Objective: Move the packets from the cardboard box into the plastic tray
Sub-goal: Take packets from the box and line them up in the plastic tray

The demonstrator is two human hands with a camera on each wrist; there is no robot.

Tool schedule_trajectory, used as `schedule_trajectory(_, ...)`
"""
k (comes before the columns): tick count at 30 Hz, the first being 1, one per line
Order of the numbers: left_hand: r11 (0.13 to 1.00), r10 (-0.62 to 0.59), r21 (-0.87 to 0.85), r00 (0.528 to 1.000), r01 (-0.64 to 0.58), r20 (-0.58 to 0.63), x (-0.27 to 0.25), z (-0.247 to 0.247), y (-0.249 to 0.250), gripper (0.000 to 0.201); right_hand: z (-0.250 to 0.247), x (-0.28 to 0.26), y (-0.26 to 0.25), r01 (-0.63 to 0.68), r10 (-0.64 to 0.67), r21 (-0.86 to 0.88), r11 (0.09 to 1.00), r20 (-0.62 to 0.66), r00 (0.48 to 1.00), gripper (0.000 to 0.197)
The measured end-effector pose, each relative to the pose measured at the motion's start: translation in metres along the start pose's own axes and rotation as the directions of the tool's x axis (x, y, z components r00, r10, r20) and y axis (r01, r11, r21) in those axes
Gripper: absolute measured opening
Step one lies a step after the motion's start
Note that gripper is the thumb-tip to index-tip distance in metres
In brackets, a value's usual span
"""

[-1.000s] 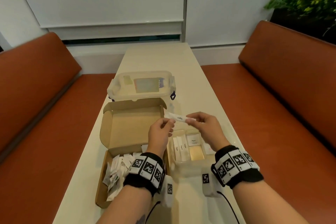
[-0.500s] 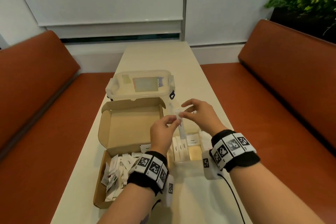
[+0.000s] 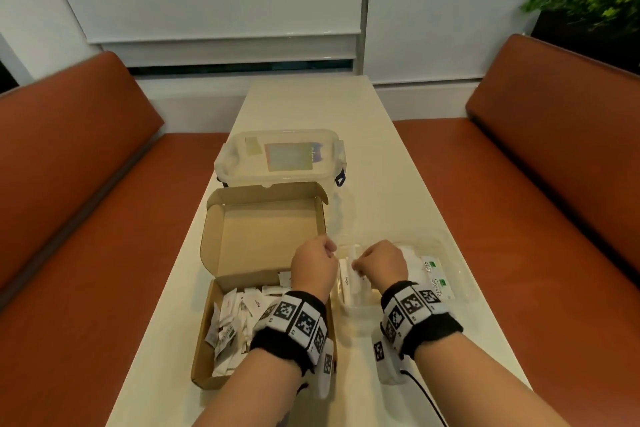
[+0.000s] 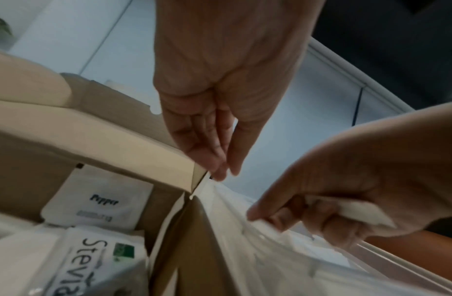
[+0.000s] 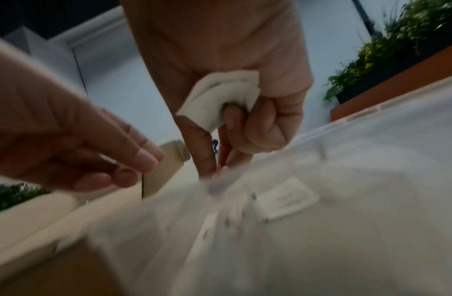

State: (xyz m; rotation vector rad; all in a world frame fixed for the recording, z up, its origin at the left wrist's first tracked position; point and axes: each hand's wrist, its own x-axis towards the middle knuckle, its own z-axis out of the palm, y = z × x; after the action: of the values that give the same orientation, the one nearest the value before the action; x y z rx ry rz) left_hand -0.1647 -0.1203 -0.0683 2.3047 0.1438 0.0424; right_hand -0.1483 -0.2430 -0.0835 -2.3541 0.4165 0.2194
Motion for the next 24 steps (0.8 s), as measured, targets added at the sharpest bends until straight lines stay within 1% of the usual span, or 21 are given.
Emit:
schedule_trajectory(2, 0.993, 0.024, 0.113, 0.999, -0.028, 0.035, -0.002, 0.001, -0.001, 0.025, 0.011, 0.0, 0.0, 0.012, -0.012, -0.084, 0.996, 0.006, 1.0, 0.015)
schedule_trajectory(3, 0.99, 0.025, 0.14, 0.998, -0.032, 0.053, -0.003, 0.002, -0.002, 0.026, 0.016, 0.001, 0.0, 0.02, -0.019, -0.121, 0.992, 0.012, 1.0, 0.017)
schedule_trajectory(6, 0.989, 0.01, 0.146, 0.995, -0.025, 0.103, -0.003, 0.002, -0.006, 0.027, 0.024, 0.001, -0.001, 0.042, -0.034, -0.194, 0.98, 0.044, 0.998, 0.019)
schedule_trajectory(8, 0.991, 0.0, 0.136, 0.992, -0.018, 0.128, -0.002, 0.001, -0.009, 0.026, 0.023, 0.002, -0.001, 0.059, -0.047, -0.207, 0.977, 0.063, 0.997, 0.019)
schedule_trajectory(9, 0.991, -0.004, 0.131, 0.991, -0.014, 0.135, -0.002, 0.001, -0.01, 0.026, 0.02, 0.003, 0.0, 0.073, -0.061, -0.205, 0.976, 0.064, 0.996, 0.021)
schedule_trajectory(11, 0.993, -0.016, 0.121, 0.989, -0.002, 0.145, -0.001, 0.002, -0.01, 0.024, 0.014, 0.005, 0.002, 0.123, -0.112, -0.195, 0.973, 0.069, 0.991, 0.031)
schedule_trajectory(12, 0.993, -0.022, 0.116, 0.989, 0.004, 0.149, -0.001, 0.002, -0.01, 0.023, 0.012, 0.006, 0.004, 0.158, -0.14, -0.195, 0.968, 0.099, 0.985, 0.037)
schedule_trajectory(14, 0.994, -0.027, 0.106, 0.988, 0.011, 0.153, 0.0, 0.003, -0.01, 0.022, 0.011, 0.007, 0.008, 0.224, -0.18, -0.232, 0.946, 0.198, 0.964, 0.047)
schedule_trajectory(16, 0.995, -0.025, 0.102, 0.988, 0.009, 0.154, 0.0, 0.005, -0.01, 0.022, 0.014, 0.008, 0.013, 0.251, -0.191, -0.259, 0.933, 0.237, 0.953, 0.053)
schedule_trajectory(19, 0.994, -0.025, 0.107, 0.986, 0.007, 0.162, 0.0, 0.005, -0.01, 0.021, 0.019, 0.007, 0.019, 0.277, -0.223, -0.238, 0.931, 0.229, 0.947, 0.054)
schedule_trajectory(21, 0.995, -0.03, 0.103, 0.986, 0.013, 0.164, 0.0, 0.005, -0.01, 0.021, 0.02, 0.006, 0.021, 0.294, -0.245, -0.232, 0.927, 0.217, 0.945, 0.051)
schedule_trajectory(22, 0.995, -0.027, 0.104, 0.986, 0.01, 0.164, 0.0, 0.005, -0.01, 0.02, 0.019, 0.005, 0.022, 0.301, -0.263, -0.218, 0.928, 0.186, 0.946, 0.047)
schedule_trajectory(23, 0.994, -0.02, 0.111, 0.986, 0.002, 0.163, -0.001, 0.005, -0.009, 0.019, 0.017, 0.004, 0.022, 0.298, -0.279, -0.169, 0.939, 0.129, 0.952, 0.04)
schedule_trajectory(24, 0.993, -0.006, 0.121, 0.988, -0.013, 0.156, -0.003, 0.005, -0.007, 0.019, 0.013, 0.002, 0.022, 0.282, -0.278, -0.069, 0.957, 0.061, 0.959, 0.035)
